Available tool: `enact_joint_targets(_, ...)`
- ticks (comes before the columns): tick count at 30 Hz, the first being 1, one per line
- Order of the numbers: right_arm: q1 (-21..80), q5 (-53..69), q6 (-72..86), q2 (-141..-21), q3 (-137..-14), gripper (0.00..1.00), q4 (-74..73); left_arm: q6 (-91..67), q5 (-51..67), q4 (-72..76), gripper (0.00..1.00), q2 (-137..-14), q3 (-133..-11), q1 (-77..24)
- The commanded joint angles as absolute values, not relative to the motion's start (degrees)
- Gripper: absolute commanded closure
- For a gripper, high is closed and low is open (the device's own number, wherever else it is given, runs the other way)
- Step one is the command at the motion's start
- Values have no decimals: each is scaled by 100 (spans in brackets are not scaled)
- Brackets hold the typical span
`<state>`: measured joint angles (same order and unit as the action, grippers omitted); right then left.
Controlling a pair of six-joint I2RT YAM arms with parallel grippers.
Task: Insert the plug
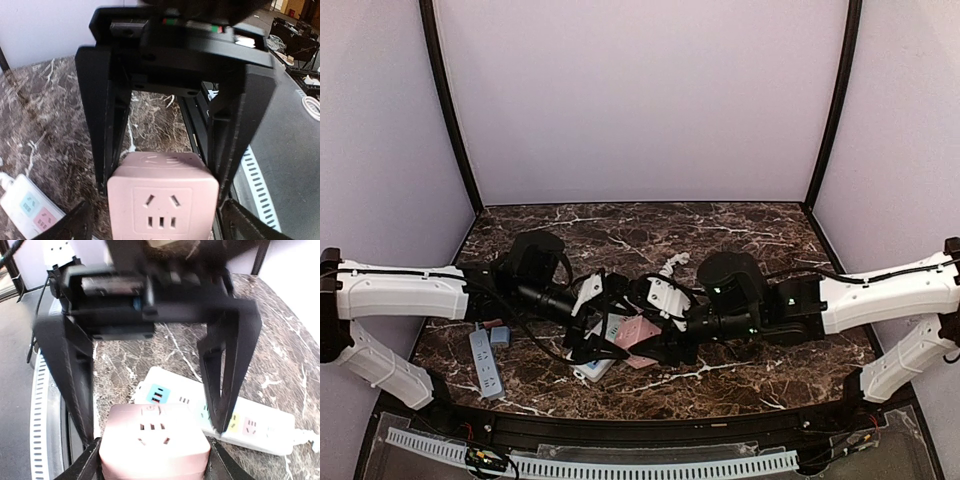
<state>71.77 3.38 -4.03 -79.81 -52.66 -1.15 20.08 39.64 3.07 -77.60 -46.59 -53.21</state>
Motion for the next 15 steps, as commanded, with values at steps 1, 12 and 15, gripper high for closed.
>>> enact_joint_targets(1,7234,-195,-194,-7526,-4868,81,563,1839,4063,1028,2,-7418,-4452,-5295)
enact_joint_targets(12,7225,-520,203,-6449,-3767,98,2725,485,4134,3300,1,-7063,-3589,-4849)
enact_joint_targets(15,7227,-282,242,-6356,-3738,99,3107,168,4201,3738,1,-7173,-3568,-4835)
